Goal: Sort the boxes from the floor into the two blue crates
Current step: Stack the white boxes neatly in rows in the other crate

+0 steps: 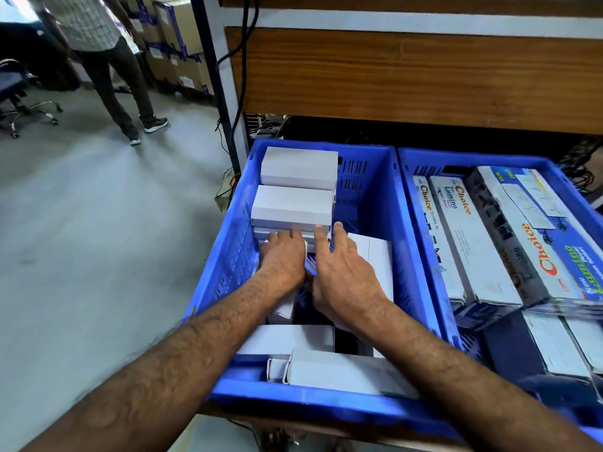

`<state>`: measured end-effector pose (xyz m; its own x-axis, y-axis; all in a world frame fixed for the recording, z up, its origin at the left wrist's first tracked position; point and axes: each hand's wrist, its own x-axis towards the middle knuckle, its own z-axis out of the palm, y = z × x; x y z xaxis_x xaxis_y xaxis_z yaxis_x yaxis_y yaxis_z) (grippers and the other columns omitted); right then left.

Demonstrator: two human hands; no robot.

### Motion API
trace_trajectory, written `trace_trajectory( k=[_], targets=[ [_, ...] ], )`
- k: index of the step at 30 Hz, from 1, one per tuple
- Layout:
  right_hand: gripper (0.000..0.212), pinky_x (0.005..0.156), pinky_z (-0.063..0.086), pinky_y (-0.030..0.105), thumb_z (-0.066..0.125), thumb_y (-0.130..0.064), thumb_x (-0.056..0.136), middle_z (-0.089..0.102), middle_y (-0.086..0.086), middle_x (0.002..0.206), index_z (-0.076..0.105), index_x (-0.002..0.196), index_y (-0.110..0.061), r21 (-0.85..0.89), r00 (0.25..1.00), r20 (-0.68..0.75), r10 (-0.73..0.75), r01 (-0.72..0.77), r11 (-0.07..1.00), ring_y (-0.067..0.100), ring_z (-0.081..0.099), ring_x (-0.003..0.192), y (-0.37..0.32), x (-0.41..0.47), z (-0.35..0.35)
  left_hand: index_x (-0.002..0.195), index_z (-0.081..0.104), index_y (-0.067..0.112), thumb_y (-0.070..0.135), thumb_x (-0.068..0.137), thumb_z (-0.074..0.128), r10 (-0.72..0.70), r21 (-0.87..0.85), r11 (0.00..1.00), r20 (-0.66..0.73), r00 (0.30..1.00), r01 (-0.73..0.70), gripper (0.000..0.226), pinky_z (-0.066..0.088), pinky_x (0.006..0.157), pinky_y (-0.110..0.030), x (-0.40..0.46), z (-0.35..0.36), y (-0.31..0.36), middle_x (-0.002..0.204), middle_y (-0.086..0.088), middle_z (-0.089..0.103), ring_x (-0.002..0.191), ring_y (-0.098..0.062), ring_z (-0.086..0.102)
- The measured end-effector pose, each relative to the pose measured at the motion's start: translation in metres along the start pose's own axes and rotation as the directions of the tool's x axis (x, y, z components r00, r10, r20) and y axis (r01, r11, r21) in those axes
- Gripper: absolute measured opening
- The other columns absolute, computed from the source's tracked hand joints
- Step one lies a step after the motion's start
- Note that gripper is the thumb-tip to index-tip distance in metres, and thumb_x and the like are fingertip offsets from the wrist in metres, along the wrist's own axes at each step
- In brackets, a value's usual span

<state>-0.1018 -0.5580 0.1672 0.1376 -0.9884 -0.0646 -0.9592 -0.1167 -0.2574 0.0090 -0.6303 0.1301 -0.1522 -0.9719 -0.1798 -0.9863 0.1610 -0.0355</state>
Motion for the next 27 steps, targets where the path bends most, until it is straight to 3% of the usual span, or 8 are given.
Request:
trace_trajectory(
  k=[5, 8, 13, 16, 19, 22, 25, 27],
  targets=[
    [0.092, 0.095, 0.049, 0.044, 0.062, -0.021, 0.089, 0.028, 0.017, 0.153, 0.006, 0.162, -0.012, 0.058, 1.0, 0.004, -0.001, 0.001, 0.998, 0.035, 0.042, 0.133, 0.005, -0.007, 0.0, 0.121, 0.041, 0.013, 0.041, 0.082, 0.073, 0.03, -0.203, 0.978, -0.124, 0.992, -0.055, 0.059, 0.048, 0.077, -0.039, 0.002, 0.002, -0.003, 0.11, -0.012, 0.069, 0.111, -0.035, 0.061],
    [0.091, 0.093, 0.05, 0.043, 0.066, -0.028, 0.09, 0.037, 0.013, 0.145, 0.011, 0.161, -0.012, 0.075, 1.0, 0.007, -0.007, 0.007, 0.997, 0.031, 0.048, 0.126, 0.009, -0.01, 0.0, 0.118, 0.04, 0.011, 0.051, 0.082, 0.07, 0.027, -0.21, 0.975, -0.194, 0.981, -0.069, 0.061, 0.043, 0.068, -0.036, 0.0, -0.003, -0.002, 0.103, -0.012, 0.068, 0.099, -0.034, 0.066],
    [0.074, 0.093, 0.048, 0.039, 0.065, -0.043, 0.093, 0.047, 0.009, 0.139, 0.027, 0.151, -0.015, 0.163, 0.999, -0.043, -0.003, 0.01, 0.987, 0.028, 0.054, 0.124, 0.011, -0.015, -0.006, 0.12, 0.04, 0.013, 0.061, 0.084, 0.064, -0.075, -0.382, 0.924, -0.169, 0.983, 0.005, 0.065, 0.047, 0.074, -0.04, -0.013, -0.028, -0.005, 0.11, -0.014, 0.064, 0.101, -0.04, 0.065],
    [0.07, 0.091, 0.046, 0.038, 0.061, -0.056, 0.092, 0.053, 0.004, 0.135, 0.034, 0.145, -0.02, 0.219, 0.996, -0.082, 0.03, -0.011, 0.976, 0.028, 0.056, 0.121, 0.01, -0.019, -0.012, 0.121, 0.038, 0.018, 0.058, 0.079, 0.065, -0.156, -0.554, 0.831, -0.129, 0.979, 0.059, 0.064, 0.053, 0.085, -0.043, -0.026, -0.053, -0.019, 0.114, -0.01, 0.063, 0.103, -0.037, 0.064],
    [0.072, 0.082, 0.049, 0.039, 0.057, -0.071, 0.087, 0.057, 0.001, 0.124, 0.04, 0.138, -0.023, 0.16, 0.985, -0.158, 0.065, -0.04, 0.986, 0.027, 0.062, 0.11, 0.008, -0.022, -0.018, 0.116, 0.042, 0.023, 0.058, 0.07, 0.061, -0.258, -0.806, 0.587, -0.096, 0.961, 0.077, 0.06, 0.058, 0.086, -0.045, -0.039, -0.075, -0.037, 0.103, -0.003, 0.067, 0.094, -0.029, 0.069],
    [0.072, 0.072, 0.047, 0.037, 0.056, -0.076, 0.084, 0.051, 0.001, 0.117, 0.041, 0.131, -0.023, 0.02, 0.964, -0.248, 0.099, -0.097, 0.995, 0.025, 0.059, 0.104, 0.008, -0.017, -0.025, 0.11, 0.046, 0.02, 0.038, 0.085, 0.067, -0.314, -0.957, 0.287, -0.047, 0.948, 0.047, 0.038, 0.063, 0.068, -0.039, -0.045, -0.079, -0.043, 0.097, -0.005, 0.064, 0.076, -0.016, 0.07],
    [0.081, 0.073, 0.049, 0.037, 0.061, -0.07, 0.085, 0.045, 0.005, 0.121, 0.031, 0.145, -0.025, 0.035, 0.961, -0.237, 0.143, -0.138, 0.99, 0.026, 0.057, 0.103, 0.015, -0.005, -0.029, 0.114, 0.048, 0.014, 0.027, 0.093, 0.066, -0.356, -0.998, 0.023, 0.04, 0.934, 0.051, 0.03, 0.059, 0.059, -0.026, -0.04, -0.077, -0.039, 0.108, -0.005, 0.062, 0.089, -0.016, 0.069],
    [0.084, 0.068, 0.045, 0.034, 0.064, -0.061, 0.089, 0.044, 0.008, 0.124, 0.021, 0.153, -0.027, 0.116, 0.968, -0.208, 0.143, -0.12, 0.986, 0.026, 0.057, 0.091, 0.02, 0.006, -0.029, 0.116, 0.051, 0.011, 0.024, 0.094, 0.064, -0.367, -0.99, -0.127, 0.106, 0.924, 0.063, 0.029, 0.059, 0.061, -0.027, -0.034, -0.073, -0.032, 0.112, -0.008, 0.064, 0.094, -0.019, 0.068]
  ],
)
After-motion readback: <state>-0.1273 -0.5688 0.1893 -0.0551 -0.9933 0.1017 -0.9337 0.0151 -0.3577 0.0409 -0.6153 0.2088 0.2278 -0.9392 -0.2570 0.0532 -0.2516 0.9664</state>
